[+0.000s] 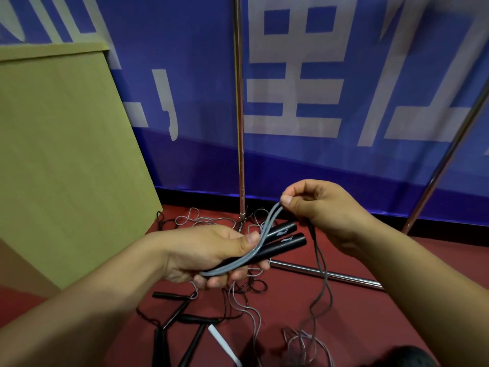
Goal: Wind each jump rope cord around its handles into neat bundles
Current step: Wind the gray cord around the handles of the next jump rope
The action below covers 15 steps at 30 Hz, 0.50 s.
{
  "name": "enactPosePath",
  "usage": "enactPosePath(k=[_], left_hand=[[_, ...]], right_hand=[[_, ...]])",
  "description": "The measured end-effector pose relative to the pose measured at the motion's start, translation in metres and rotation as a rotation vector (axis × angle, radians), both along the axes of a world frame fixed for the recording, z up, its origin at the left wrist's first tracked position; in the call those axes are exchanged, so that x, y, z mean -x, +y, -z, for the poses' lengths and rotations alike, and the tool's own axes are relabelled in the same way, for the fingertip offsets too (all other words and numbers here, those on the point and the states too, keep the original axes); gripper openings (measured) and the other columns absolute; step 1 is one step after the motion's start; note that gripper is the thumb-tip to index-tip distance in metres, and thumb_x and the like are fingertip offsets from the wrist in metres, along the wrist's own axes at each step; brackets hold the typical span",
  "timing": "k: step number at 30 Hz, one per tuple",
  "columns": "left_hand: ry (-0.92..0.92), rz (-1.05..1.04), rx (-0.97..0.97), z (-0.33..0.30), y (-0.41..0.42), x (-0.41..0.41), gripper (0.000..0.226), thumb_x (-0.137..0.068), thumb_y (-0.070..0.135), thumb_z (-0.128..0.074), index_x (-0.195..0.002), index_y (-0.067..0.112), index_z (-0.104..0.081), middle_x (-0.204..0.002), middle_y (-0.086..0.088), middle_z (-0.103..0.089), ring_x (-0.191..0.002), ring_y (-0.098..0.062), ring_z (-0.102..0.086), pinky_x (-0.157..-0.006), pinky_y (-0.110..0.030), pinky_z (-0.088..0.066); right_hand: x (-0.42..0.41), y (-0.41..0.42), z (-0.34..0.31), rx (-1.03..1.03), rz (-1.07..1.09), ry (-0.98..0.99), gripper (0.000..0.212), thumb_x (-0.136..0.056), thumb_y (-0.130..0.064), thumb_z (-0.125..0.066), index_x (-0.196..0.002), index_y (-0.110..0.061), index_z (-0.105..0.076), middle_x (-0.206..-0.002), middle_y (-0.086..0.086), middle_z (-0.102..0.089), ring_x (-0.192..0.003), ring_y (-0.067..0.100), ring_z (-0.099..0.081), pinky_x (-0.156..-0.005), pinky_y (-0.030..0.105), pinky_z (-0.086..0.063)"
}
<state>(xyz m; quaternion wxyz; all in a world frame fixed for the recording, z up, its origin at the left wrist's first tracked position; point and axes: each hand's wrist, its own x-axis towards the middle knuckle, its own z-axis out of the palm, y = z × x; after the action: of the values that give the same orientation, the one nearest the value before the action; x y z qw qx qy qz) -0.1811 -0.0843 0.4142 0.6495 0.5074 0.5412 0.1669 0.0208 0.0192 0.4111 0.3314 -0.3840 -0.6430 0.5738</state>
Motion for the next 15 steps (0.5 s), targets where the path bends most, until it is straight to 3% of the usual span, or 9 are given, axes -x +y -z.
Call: enactPosePath(k=[2, 5, 7, 9, 12, 15], left_hand=[[-0.003, 0.014, -0.032, 0.000, 0.000, -0.001, 0.056, -0.090, 0.054, -0.049, -0.115, 0.007, -0.066, -0.065, 0.001, -0.050, -0.042, -0.006, -0.050, -0.033, -0.015, -0.036], [0.197, 0.013, -0.199, 0.002, 0.002, 0.001, 0.055, -0.095, 0.049, -0.050, -0.121, 0.002, -0.062, -0.065, 0.013, -0.058, -0.050, 0.001, -0.058, -0.046, -0.012, -0.044], [0.184, 0.029, -0.244, 0.001, 0.001, 0.000, 0.037, -0.098, 0.043, -0.051, -0.118, 0.014, -0.063, -0.063, 0.020, -0.061, -0.055, 0.007, -0.060, -0.051, -0.009, -0.045], [0.112, 0.062, -0.262, -0.002, 0.000, -0.002, 0.033, -0.087, 0.049, -0.054, -0.112, 0.029, -0.059, -0.064, 0.025, -0.063, -0.059, 0.010, -0.061, -0.055, -0.007, -0.046], [0.040, 0.102, -0.325, -0.004, 0.000, -0.001, 0.042, -0.074, 0.060, -0.056, -0.108, 0.036, -0.057, -0.069, 0.026, -0.065, -0.066, 0.010, -0.062, -0.062, -0.009, -0.047], [0.019, 0.136, -0.394, -0.003, 0.002, 0.001, 0.055, -0.065, 0.080, -0.060, -0.108, 0.046, -0.058, -0.078, 0.027, -0.066, -0.076, 0.008, -0.063, -0.075, -0.016, -0.048]], right_hand=[[0.004, -0.001, 0.000, 0.064, -0.006, 0.009, 0.005, -0.087, -0.008, -0.071, -0.083, -0.010, -0.069, -0.073, 0.006, -0.063, -0.057, 0.009, -0.053, -0.054, 0.021, -0.044], [0.008, -0.001, -0.002, 0.196, -0.024, 0.070, 0.007, -0.085, -0.007, -0.071, -0.083, -0.011, -0.066, -0.070, 0.003, -0.065, -0.055, 0.010, -0.058, -0.053, 0.022, -0.048], [0.011, -0.003, -0.005, 0.282, -0.040, 0.121, 0.011, -0.083, -0.005, -0.072, -0.082, -0.012, -0.064, -0.064, 0.000, -0.066, -0.052, 0.010, -0.060, -0.053, 0.023, -0.050], [0.013, -0.005, -0.006, 0.338, -0.068, 0.163, 0.014, -0.076, -0.006, -0.074, -0.080, -0.013, -0.063, -0.063, 0.001, -0.066, -0.053, 0.012, -0.061, -0.057, 0.026, -0.050], [0.015, -0.007, -0.004, 0.347, -0.093, 0.174, 0.017, -0.068, -0.011, -0.076, -0.079, -0.013, -0.064, -0.067, 0.004, -0.065, -0.058, 0.017, -0.061, -0.061, 0.029, -0.050], [0.016, -0.005, -0.002, 0.314, -0.085, 0.171, 0.011, -0.076, -0.011, -0.075, -0.080, -0.012, -0.064, -0.067, 0.004, -0.065, -0.059, 0.017, -0.060, -0.060, 0.029, -0.048]])
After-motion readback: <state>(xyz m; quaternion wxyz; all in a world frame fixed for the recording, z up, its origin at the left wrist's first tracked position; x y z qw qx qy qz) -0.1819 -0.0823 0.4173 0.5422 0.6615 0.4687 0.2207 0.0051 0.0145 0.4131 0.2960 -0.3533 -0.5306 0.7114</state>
